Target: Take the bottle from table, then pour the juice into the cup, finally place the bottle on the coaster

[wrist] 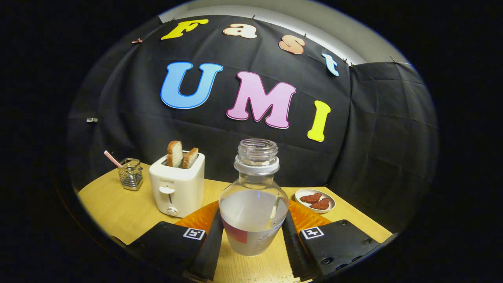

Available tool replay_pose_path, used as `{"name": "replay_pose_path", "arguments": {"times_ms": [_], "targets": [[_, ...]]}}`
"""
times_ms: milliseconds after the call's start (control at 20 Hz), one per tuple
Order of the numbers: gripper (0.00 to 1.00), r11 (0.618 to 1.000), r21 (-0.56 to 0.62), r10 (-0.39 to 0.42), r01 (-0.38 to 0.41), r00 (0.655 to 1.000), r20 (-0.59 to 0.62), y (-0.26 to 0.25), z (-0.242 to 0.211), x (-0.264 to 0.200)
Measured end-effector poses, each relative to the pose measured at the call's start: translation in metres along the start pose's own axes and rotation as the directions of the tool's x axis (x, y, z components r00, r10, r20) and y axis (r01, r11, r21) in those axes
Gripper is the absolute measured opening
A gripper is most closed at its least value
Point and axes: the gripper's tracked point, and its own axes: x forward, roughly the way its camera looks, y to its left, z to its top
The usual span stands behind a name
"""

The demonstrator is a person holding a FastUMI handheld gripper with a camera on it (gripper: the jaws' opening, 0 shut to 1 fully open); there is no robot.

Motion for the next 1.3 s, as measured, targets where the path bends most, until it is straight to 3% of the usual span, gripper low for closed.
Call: {"name": "replay_pose_path", "arguments": {"times_ms": [400, 850, 1300], "targets": [[0.73, 0.998, 0.037, -0.047, 0.05, 0.997, -0.066, -0.01, -0.045, 0.055], [0.74, 0.99, 0.123, -0.046, 0.062, 0.991, -0.128, -0.011, -0.078, 0.077], [0.77, 0.989, 0.131, -0.049, 0.068, 0.988, -0.145, -0.013, -0.09, 0.082]]}}
